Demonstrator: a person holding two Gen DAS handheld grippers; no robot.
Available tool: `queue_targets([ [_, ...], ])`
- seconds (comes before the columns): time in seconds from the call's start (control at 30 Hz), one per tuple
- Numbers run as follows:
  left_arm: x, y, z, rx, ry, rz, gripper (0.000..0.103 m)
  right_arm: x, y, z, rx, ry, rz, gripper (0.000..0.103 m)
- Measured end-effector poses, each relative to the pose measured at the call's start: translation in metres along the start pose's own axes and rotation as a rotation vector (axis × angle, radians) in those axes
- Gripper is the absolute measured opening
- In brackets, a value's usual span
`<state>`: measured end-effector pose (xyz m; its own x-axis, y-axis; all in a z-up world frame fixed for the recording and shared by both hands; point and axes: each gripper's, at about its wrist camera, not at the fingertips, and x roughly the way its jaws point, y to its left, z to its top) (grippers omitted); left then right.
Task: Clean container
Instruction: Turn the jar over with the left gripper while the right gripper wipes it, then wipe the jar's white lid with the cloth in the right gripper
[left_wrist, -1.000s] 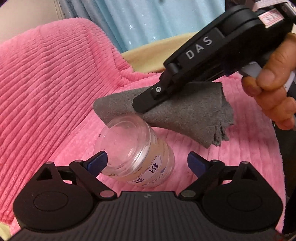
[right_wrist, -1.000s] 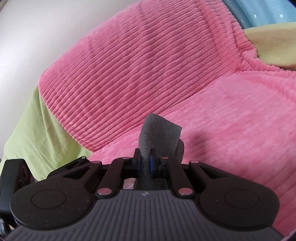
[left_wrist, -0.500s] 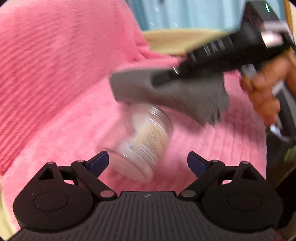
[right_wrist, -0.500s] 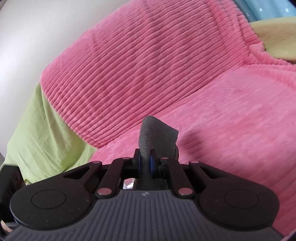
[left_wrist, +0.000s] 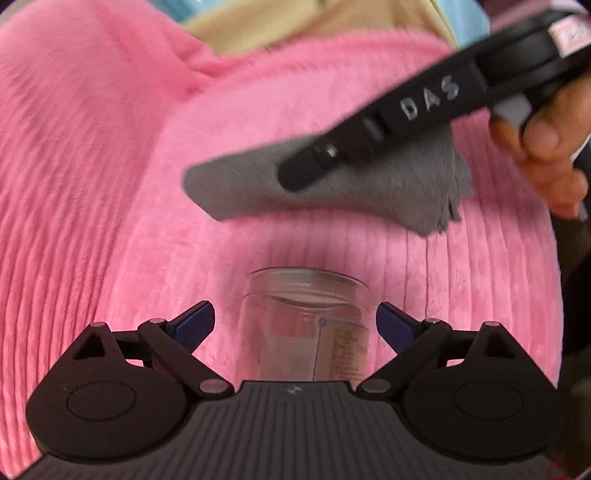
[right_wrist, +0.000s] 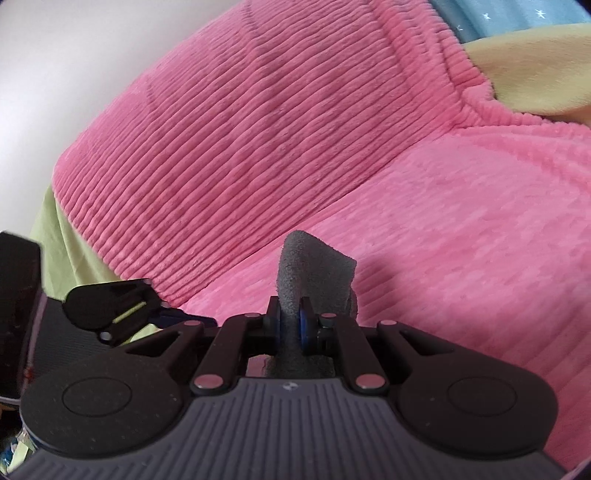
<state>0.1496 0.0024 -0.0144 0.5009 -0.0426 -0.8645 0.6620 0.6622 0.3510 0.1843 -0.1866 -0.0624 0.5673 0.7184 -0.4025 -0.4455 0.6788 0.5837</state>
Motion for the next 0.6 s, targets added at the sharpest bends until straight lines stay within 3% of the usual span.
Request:
queue_targets([
  [0.17, 0.032, -0.009, 0.012, 0.070, 0.150, -0.033, 0.095, -0.003, -0.006, 0.002, 0.026, -0.016, -0.010, 0.008],
  [0.2, 0.033, -0.011, 0.012, 0.078, 0.146, -0.020, 0.089, -0.004, -0.007, 0.003, 0.029, -0.019, -0.012, 0.008],
  [0.27, 0.036, -0.015, 0.010, 0.092, 0.136, 0.007, 0.087, -0.008, -0.010, 0.005, 0.038, -0.032, -0.018, 0.008],
  [0.5, -0.023, -0.001, -0.017, -0.139, -0.231, 0.079, 0.087, -0.018, -0.017, 0.010, 0.055, -0.064, -0.034, 0.008],
  [0.6, -0.016, 0.002, -0.026, -0.226, -0.275, 0.063, 0.087, -0.014, -0.016, 0.008, 0.047, -0.057, -0.037, 0.008],
])
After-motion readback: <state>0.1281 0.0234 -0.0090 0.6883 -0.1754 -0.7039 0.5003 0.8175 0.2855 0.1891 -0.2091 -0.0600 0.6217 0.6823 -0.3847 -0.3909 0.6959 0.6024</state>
